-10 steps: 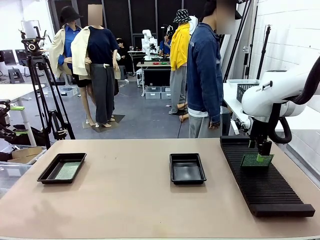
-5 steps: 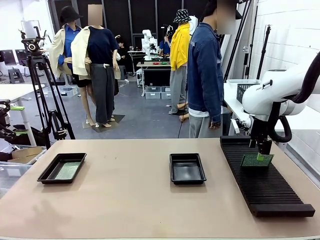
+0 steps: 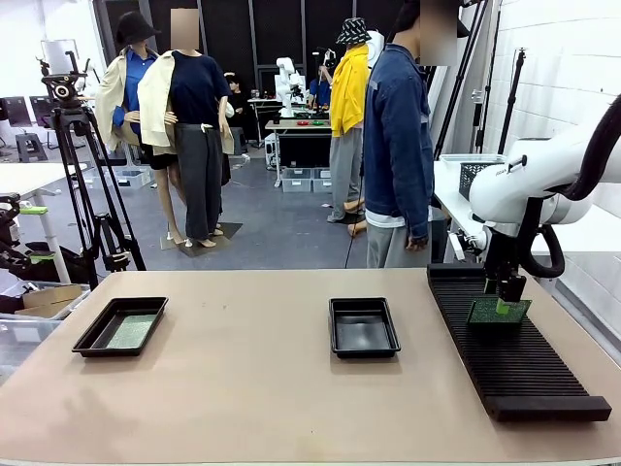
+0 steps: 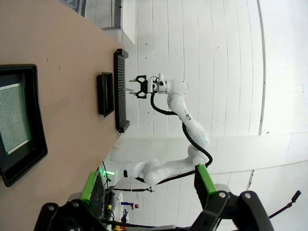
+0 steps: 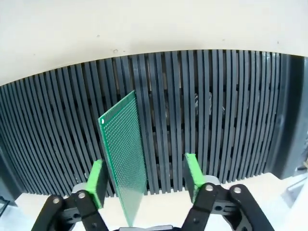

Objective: Inspect and transfer BCBs to ESD trays.
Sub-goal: Pick up the Blank PCB from the PCB Rack and place it in the right ESD tray.

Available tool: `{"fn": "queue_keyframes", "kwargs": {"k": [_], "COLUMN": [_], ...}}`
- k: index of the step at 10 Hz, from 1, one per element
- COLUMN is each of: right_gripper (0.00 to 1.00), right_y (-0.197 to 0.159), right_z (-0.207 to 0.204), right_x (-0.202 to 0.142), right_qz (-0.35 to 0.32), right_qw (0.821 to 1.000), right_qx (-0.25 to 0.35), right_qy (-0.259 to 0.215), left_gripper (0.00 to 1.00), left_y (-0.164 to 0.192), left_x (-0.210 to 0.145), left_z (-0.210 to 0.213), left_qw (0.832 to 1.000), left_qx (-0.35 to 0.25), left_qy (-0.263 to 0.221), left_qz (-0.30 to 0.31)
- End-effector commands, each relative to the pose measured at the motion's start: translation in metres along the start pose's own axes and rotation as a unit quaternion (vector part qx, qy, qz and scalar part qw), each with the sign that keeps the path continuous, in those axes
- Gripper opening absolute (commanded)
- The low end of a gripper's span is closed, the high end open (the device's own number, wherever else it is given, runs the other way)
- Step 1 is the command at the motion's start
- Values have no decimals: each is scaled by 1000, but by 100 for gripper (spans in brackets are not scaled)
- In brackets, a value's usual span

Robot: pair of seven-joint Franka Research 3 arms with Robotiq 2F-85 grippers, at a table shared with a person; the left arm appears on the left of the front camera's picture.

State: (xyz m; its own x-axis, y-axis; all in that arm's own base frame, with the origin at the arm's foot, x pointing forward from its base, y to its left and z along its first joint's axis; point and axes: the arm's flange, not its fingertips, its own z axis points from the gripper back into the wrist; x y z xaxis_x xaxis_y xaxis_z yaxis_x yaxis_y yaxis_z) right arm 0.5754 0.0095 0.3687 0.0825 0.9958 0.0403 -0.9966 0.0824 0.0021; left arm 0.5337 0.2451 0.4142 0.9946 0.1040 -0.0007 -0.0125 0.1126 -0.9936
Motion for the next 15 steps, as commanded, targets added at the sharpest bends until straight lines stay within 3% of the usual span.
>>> {"fn": "queue_keyframes", "kwargs": {"k": [1,4,5,12,15], "right_gripper": [48,5,0,0,0], "right_y": [-8,-9,-9,-10,-7], "right_z": [2,1,1,0,19], "right_x": [0,-2,-2,-3,-2], "right_qz": [-3,-2,-2,1,1], "right_qw": [1000,1000,1000,1000,1000], "right_qx": [9,9,9,21,19], "right_qy": [-11,-11,-11,-9,-12], "left_gripper": [100,100,100,100,100], "left_y": [-1,-1,-1,-1,-1], "left_x": [-2,-2,-2,-2,-2], "left_z": [-1,-1,-1,-1,-1], "left_qw": [1000,1000,1000,1000,1000], "left_qx": [2,2,2,2,2], "left_qy": [-4,-4,-4,-4,-4], "left_qz": [-1,-1,-1,-1,-1]}}
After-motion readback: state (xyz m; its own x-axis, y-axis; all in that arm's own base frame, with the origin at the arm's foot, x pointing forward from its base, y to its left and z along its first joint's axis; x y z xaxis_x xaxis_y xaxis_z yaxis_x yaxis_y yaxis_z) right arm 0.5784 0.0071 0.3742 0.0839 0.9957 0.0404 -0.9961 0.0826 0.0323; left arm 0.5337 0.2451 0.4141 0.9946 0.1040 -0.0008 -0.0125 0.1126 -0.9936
